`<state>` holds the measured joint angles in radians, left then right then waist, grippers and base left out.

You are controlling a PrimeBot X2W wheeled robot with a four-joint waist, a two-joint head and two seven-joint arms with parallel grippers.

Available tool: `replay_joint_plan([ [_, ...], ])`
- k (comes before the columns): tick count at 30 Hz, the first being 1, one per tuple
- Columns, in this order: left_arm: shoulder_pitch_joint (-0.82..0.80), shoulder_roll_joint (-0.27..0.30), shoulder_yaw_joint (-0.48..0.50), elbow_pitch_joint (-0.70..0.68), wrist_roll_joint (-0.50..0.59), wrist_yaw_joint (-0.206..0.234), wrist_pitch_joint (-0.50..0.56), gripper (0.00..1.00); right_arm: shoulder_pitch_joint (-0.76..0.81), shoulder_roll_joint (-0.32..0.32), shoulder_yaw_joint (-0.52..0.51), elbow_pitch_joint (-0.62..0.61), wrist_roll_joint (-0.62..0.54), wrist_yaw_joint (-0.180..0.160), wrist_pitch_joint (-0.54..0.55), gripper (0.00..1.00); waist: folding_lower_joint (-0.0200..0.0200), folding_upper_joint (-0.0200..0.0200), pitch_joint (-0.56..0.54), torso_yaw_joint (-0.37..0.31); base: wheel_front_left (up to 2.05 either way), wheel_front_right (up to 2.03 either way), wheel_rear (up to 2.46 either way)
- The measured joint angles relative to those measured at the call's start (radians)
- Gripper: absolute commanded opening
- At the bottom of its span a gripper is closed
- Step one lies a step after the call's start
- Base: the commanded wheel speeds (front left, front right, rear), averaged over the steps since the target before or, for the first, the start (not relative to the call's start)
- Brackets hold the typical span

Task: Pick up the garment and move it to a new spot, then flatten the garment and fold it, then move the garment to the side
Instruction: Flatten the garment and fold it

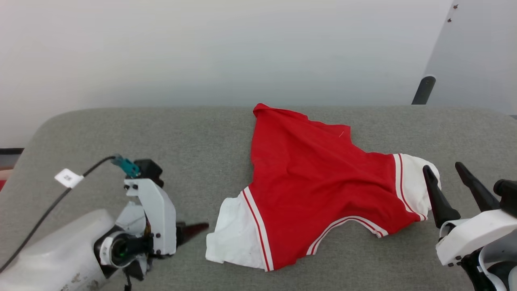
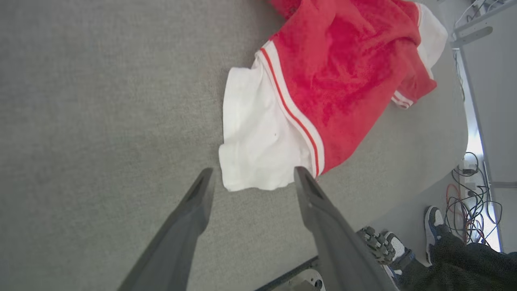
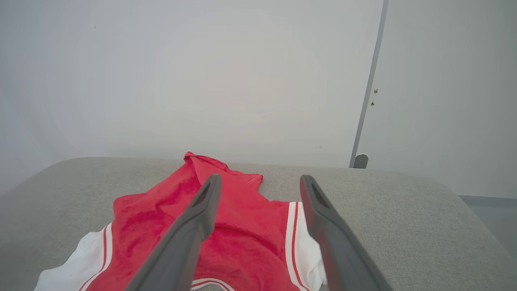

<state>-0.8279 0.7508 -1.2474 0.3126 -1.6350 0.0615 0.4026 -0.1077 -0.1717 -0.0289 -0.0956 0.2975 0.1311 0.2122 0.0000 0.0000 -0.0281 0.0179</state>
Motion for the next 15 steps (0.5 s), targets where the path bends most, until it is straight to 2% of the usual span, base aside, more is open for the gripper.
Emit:
replay_joint_plan([
  [7, 0.028, -0.002, -0.012, 0.006, -0.021, 0.041, 0.092, 1.00, -0.004, -0.002, -0.006, -0.010, 0.000, 0.000, 0.010, 1.00, 0.0000, 0.0000, 0.011, -0.030, 0.00, 0.00, 0.00],
  [13, 0.050, -0.017, -0.017, 0.063, -0.014, 0.043, 0.104, 1.00, -0.016, -0.006, -0.004, -0.020, 0.002, 0.000, 0.017, 1.00, 0.0000, 0.0000, 0.037, -0.059, 0.00, 0.00, 0.00],
  [15, 0.051, -0.023, -0.012, 0.088, -0.014, 0.029, 0.095, 1.00, -0.025, -0.006, -0.002, -0.023, 0.002, 0.000, 0.017, 1.00, 0.0000, 0.0000, 0.051, -0.067, 0.00, 0.00, 0.00],
])
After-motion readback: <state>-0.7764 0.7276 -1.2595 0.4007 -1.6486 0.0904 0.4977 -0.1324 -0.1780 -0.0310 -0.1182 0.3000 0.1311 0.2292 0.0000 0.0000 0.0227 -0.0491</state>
